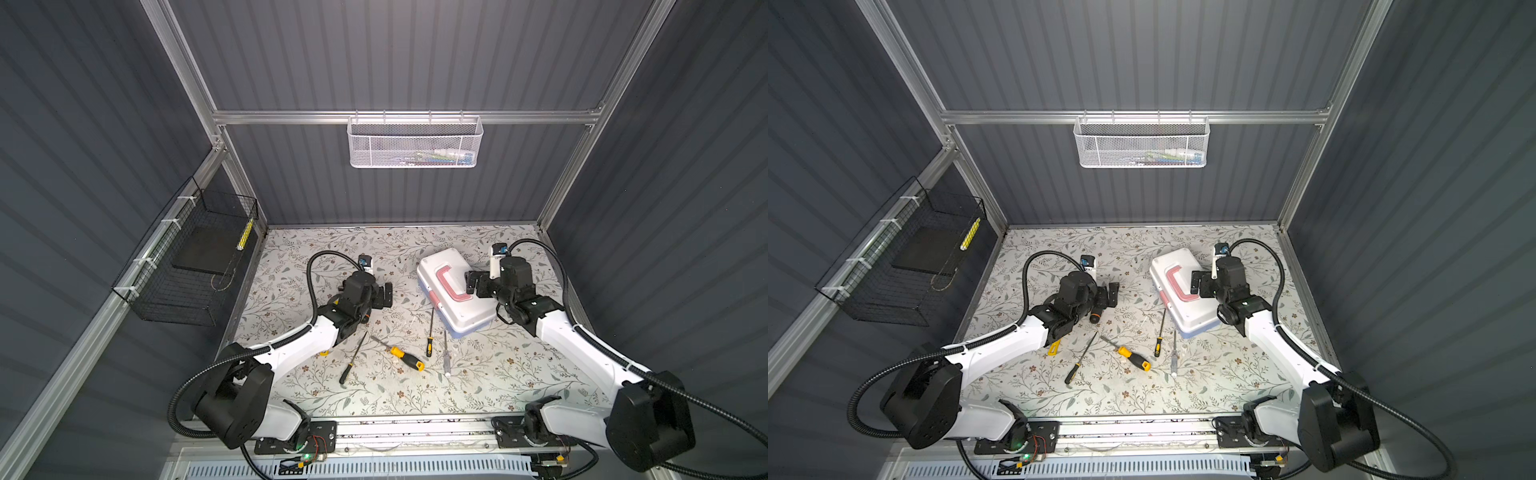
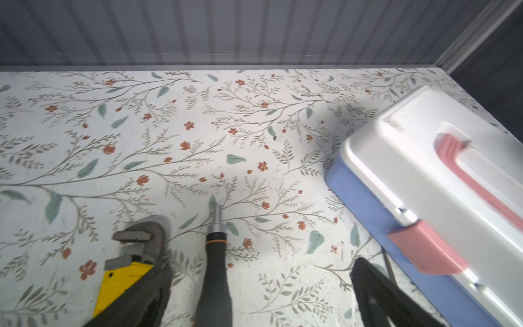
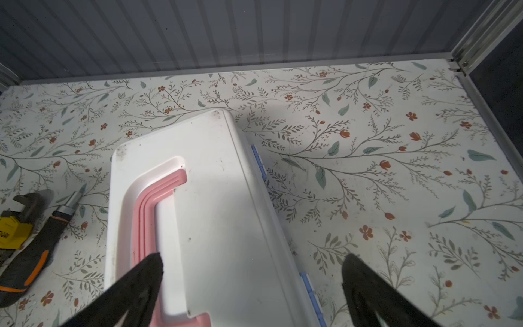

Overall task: Pack the tool kit
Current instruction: 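Move the right gripper onto the box lid while the left reaches its side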

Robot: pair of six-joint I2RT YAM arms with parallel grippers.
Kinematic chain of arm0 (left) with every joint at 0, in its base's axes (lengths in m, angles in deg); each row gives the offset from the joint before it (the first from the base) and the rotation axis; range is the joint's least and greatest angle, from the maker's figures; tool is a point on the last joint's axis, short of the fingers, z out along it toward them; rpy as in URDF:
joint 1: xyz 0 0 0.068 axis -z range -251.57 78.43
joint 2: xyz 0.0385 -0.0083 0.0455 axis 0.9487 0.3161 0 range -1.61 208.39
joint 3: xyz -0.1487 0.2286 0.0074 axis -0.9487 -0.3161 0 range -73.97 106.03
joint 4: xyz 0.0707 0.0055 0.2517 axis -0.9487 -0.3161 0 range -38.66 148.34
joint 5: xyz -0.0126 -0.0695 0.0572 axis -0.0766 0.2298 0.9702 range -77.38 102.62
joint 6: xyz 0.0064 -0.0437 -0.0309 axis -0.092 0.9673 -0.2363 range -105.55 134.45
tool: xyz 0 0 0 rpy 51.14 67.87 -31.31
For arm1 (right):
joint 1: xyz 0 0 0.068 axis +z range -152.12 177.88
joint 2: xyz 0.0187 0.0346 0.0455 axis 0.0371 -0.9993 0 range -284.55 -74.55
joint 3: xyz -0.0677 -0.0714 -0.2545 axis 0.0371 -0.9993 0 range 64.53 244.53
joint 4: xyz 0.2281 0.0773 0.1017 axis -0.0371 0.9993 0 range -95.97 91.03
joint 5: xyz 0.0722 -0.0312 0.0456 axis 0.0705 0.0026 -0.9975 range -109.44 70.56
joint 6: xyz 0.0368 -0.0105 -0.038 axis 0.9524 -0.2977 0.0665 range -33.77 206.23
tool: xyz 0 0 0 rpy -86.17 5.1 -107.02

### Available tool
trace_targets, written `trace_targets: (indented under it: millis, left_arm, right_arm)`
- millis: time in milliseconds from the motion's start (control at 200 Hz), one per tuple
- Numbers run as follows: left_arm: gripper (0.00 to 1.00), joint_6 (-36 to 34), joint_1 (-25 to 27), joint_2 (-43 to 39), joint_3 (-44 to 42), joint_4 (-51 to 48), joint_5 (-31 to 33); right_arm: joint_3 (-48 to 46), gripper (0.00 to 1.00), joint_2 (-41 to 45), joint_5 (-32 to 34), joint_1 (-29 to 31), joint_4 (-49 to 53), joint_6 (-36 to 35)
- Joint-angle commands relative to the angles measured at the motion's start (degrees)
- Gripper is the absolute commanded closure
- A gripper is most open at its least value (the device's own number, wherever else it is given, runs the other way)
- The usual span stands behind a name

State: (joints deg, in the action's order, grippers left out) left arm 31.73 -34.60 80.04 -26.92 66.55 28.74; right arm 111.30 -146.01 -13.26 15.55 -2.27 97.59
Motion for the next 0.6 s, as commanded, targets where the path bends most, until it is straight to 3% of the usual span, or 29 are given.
trace_targets:
  millis: [0, 340, 595]
  left_arm:
    - [0.00, -2.38, 1.75, 3.12, 2.20, -0.82, -3.78]
    - [0.02, -4.60, 7.07, 13.25, 9.39, -1.79, -13.04]
    - [0.03, -4.53, 9.58, 18.48, 13.56, -2.88, -14.27]
  right_arm:
    - [2.47, 0.01, -1.94, 1.29, 1.33, 3.78, -2.42]
    - [4.59, 0.01, -6.13, -2.93, 2.10, 5.88, -5.54]
    - [5.00, 0.01, -7.84, -3.90, 2.10, 6.33, -6.12]
